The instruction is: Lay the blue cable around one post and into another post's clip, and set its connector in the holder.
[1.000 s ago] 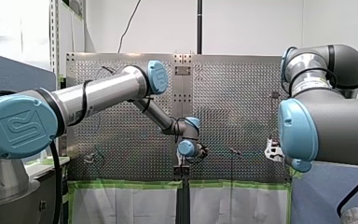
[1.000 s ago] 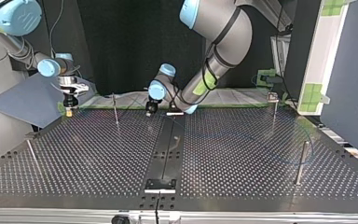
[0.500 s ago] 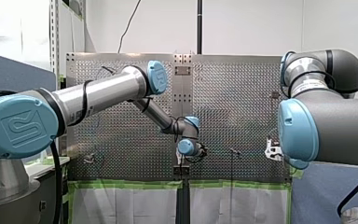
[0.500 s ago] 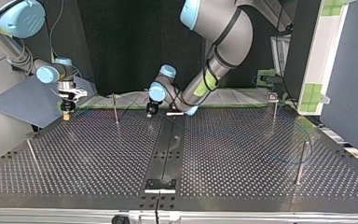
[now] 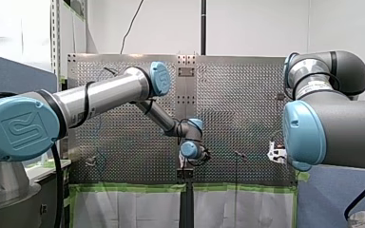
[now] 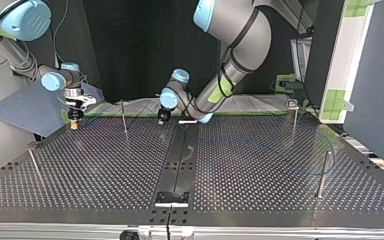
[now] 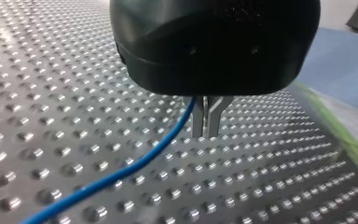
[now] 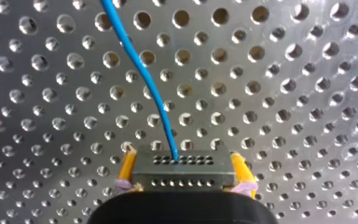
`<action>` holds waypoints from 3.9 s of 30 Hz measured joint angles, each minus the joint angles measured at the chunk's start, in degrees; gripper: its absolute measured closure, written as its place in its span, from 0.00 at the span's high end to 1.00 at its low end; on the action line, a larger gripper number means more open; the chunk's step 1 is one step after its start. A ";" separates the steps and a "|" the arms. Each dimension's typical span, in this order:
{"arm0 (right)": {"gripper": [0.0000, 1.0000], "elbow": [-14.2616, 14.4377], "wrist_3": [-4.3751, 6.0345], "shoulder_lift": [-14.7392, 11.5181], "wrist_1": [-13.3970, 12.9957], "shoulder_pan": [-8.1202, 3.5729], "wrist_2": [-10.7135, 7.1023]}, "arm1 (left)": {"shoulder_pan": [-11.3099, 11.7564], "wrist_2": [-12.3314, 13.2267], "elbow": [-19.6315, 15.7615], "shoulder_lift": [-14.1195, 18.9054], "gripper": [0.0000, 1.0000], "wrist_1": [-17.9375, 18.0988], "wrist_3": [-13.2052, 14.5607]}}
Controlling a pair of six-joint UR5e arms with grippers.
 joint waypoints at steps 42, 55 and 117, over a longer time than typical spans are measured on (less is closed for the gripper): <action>0.00 0.03 -0.19 0.09 0.62 0.87 0.04 | -2.86 5.57 -13.97 9.05 0.96 -1.20 9.79; 0.00 0.03 -0.18 0.10 0.51 0.96 0.04 | -2.91 7.29 -15.83 10.47 0.96 -3.91 12.74; 0.00 -0.02 -0.31 0.23 0.28 1.78 -0.05 | -5.00 0.03 -23.07 16.54 0.27 -2.62 4.63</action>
